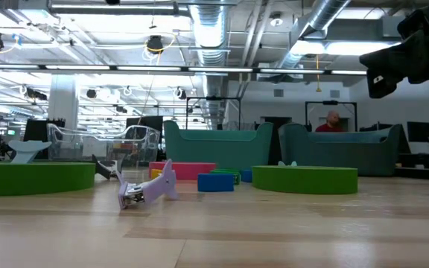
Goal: Pick and place Stapler, Stapler remover, tape
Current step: Put the black staple remover into the transparent bin
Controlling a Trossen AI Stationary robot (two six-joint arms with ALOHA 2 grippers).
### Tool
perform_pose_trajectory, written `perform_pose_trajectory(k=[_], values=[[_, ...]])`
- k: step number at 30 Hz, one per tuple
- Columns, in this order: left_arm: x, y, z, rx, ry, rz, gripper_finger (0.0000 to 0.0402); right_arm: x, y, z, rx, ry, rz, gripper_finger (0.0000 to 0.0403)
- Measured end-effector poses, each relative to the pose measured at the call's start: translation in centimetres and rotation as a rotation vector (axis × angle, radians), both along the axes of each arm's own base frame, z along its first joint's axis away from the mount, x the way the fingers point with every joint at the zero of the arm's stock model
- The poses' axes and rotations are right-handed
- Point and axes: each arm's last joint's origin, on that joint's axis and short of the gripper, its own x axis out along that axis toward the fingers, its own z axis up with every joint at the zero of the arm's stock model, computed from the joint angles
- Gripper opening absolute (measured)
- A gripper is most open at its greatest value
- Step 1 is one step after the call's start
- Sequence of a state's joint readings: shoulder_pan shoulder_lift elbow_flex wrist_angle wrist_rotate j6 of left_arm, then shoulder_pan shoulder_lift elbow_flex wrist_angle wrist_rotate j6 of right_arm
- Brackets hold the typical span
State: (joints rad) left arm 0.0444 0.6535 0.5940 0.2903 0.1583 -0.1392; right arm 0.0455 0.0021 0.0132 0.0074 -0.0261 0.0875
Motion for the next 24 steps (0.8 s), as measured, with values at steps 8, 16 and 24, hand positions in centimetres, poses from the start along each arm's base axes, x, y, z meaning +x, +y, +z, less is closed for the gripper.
perform_pose_trajectory(k=[8, 16, 24], values=[[0.5, 0.0, 2.8, 0.002, -0.045, 0.000, 0.0004, 0.0, 0.0, 0.0, 0.000, 0.000, 0.000, 0.0000], [1.6, 0.1, 5.0, 0.037, -0.048, 0.011, 0.0004, 0.0, 0.0, 0.0, 0.000, 0.000, 0.000, 0.0000], [2.7, 0.2, 5.8, 0.031, 0.102, 0.009, 0.0004, 0.0, 0.0, 0.0, 0.000, 0.000, -0.001, 0.0000]])
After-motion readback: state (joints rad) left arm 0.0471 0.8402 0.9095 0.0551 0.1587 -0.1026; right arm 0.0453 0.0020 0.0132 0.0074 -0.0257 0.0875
